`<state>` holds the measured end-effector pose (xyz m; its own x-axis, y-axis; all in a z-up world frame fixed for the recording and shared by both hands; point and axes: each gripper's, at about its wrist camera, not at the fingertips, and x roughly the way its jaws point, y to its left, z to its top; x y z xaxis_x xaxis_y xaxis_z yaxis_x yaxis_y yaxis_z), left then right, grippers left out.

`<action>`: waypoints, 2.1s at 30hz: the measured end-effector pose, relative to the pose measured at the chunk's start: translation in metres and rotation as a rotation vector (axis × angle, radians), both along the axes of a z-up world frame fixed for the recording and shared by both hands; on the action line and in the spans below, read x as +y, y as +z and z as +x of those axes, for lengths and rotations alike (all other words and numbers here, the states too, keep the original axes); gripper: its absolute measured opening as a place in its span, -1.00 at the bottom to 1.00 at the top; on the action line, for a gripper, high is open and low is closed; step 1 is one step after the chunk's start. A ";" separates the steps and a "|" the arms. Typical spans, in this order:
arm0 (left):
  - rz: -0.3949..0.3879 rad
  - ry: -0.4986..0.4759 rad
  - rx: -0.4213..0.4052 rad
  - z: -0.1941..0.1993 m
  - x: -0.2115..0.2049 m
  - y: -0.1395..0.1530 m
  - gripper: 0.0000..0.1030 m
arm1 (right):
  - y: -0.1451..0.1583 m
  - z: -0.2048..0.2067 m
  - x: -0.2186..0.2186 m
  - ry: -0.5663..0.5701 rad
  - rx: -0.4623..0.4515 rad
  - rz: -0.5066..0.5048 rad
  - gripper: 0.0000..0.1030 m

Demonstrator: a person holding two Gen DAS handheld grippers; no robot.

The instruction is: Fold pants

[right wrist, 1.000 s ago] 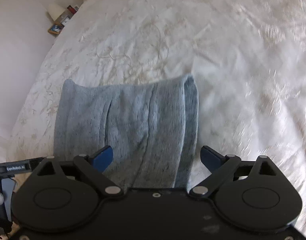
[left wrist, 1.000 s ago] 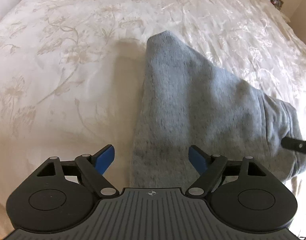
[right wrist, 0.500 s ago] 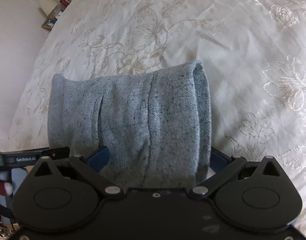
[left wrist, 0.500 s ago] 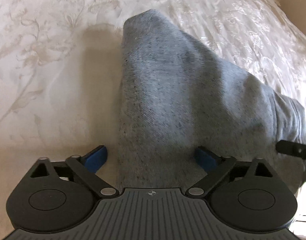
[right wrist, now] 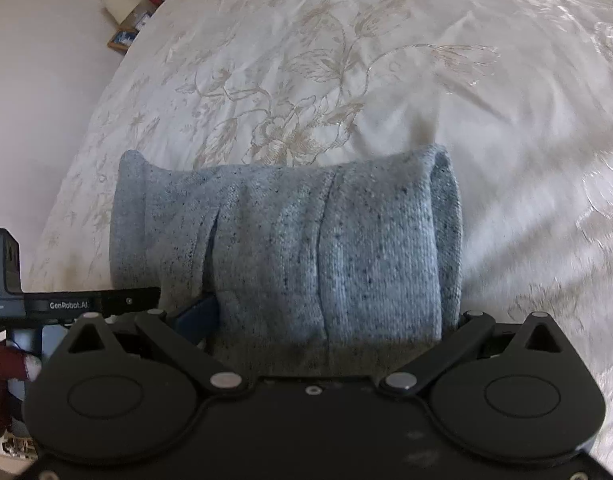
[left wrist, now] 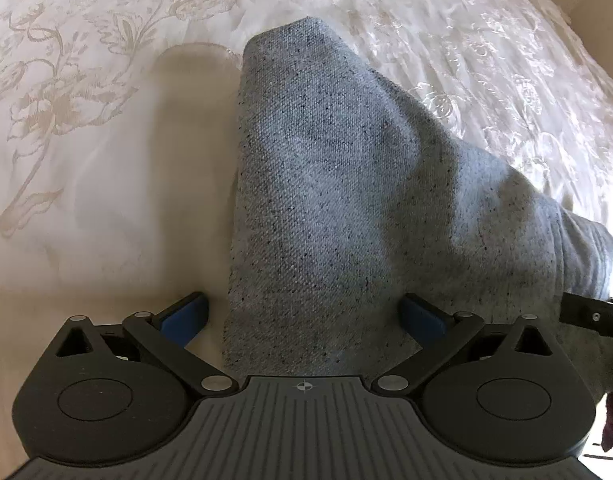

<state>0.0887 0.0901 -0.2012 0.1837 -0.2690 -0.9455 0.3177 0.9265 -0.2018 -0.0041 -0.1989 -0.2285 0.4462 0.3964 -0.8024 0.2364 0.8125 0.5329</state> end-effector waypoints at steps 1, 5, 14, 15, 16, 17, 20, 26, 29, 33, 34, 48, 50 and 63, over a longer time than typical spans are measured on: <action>0.002 -0.003 0.009 0.001 0.001 0.000 1.00 | 0.000 0.003 -0.001 0.011 0.013 0.003 1.00; -0.017 0.008 0.032 0.008 0.001 0.001 0.99 | 0.001 0.017 -0.004 0.030 0.063 0.024 0.83; 0.007 -0.044 -0.105 -0.022 -0.022 0.049 -0.54 | 0.060 0.005 0.008 0.005 0.016 -0.005 -0.44; -0.004 -0.046 -0.115 -0.024 -0.021 0.055 -0.55 | 0.069 0.003 0.009 -0.002 0.001 0.001 -0.45; -0.013 -0.052 -0.132 -0.026 -0.022 0.063 -0.55 | 0.078 0.002 0.010 -0.004 -0.014 0.007 -0.45; -0.022 -0.065 -0.156 -0.028 -0.023 0.072 -0.55 | 0.086 0.001 0.012 0.000 -0.030 0.003 -0.45; -0.037 -0.092 -0.234 -0.023 -0.032 0.098 -0.55 | 0.114 0.005 0.011 0.019 -0.089 -0.031 -0.45; -0.103 -0.065 -0.287 0.026 -0.042 0.136 -0.55 | 0.151 0.051 -0.016 -0.010 -0.162 -0.042 -0.45; -0.091 -0.083 -0.326 0.054 -0.057 0.148 -0.54 | 0.164 0.083 -0.027 -0.007 -0.195 -0.051 -0.45; 0.014 -0.011 -0.341 0.087 -0.065 0.137 -0.44 | 0.156 0.125 -0.044 -0.053 -0.194 -0.103 -0.04; 0.062 0.029 -0.344 0.092 -0.063 0.130 -0.45 | 0.147 0.133 -0.049 -0.092 -0.159 -0.158 0.09; 0.066 -0.014 -0.423 -0.005 -0.038 0.144 -0.40 | 0.147 0.059 -0.003 -0.174 -0.165 -0.375 0.67; 0.051 -0.022 -0.436 -0.019 -0.039 0.152 -0.26 | 0.158 0.038 0.012 -0.182 -0.187 -0.402 0.91; -0.014 0.079 -0.517 -0.058 -0.031 0.204 0.31 | 0.221 0.003 0.073 -0.162 -0.217 -0.567 1.00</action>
